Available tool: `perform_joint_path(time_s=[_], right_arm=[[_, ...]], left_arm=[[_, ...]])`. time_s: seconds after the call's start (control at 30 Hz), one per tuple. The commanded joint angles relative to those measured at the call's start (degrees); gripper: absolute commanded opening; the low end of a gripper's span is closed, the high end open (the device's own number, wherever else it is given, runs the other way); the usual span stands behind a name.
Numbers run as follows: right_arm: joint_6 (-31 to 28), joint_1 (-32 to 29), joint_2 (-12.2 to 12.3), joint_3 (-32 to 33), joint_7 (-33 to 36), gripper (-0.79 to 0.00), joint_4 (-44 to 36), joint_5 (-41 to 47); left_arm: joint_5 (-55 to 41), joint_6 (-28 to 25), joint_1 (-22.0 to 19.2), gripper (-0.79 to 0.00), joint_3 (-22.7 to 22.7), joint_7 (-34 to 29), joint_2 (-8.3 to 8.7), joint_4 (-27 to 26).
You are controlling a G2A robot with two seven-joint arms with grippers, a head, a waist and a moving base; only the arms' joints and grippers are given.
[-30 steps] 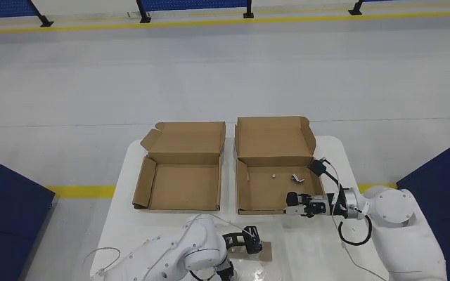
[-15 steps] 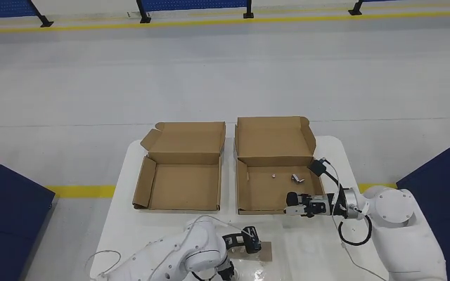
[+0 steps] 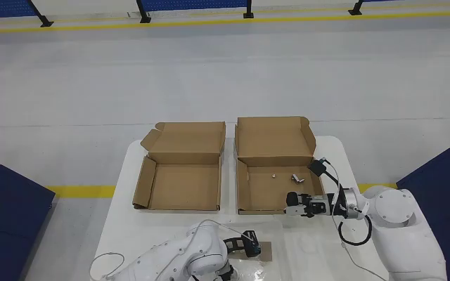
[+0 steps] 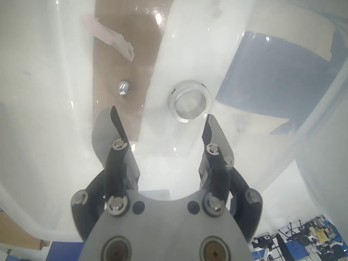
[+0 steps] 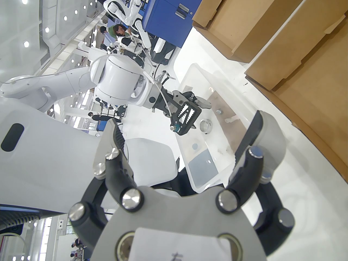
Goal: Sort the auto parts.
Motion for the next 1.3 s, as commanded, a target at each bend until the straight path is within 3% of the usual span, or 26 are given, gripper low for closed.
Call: perform_joint_path(time_s=[0.0, 0.13, 0.2, 0.47, 1.27], right_arm=[[0.0, 0.0, 0.0, 0.0, 0.0, 0.0, 0.0, 0.0], [0.0, 0.0, 0.0, 0.0, 0.0, 0.0, 0.0, 0.0], [0.0, 0.0, 0.0, 0.0, 0.0, 0.0, 0.0, 0.0], [0.0, 0.0, 0.0, 0.0, 0.0, 0.0, 0.0, 0.0], [0.0, 0.0, 0.0, 0.0, 0.0, 0.0, 0.0, 0.0]], left_arm=[[-0.1, -0.2, 0.0, -0.194, 0.1, 0.3, -0.14, 0.5], [0.0, -0.4, 0.0, -0.283, 0.4, 0.4, -0.46, 0.9], [0.5, -0.3, 0.1, -0.388, 0.3, 1.3, -0.59, 1.0], [2.3, 0.5, 0.3, -0.511, 0.3, 1.6, -0.96, 1.3], [3.0, 0.4, 0.7, -0.548, 1.8, -0.8, -2.65, 2.6]])
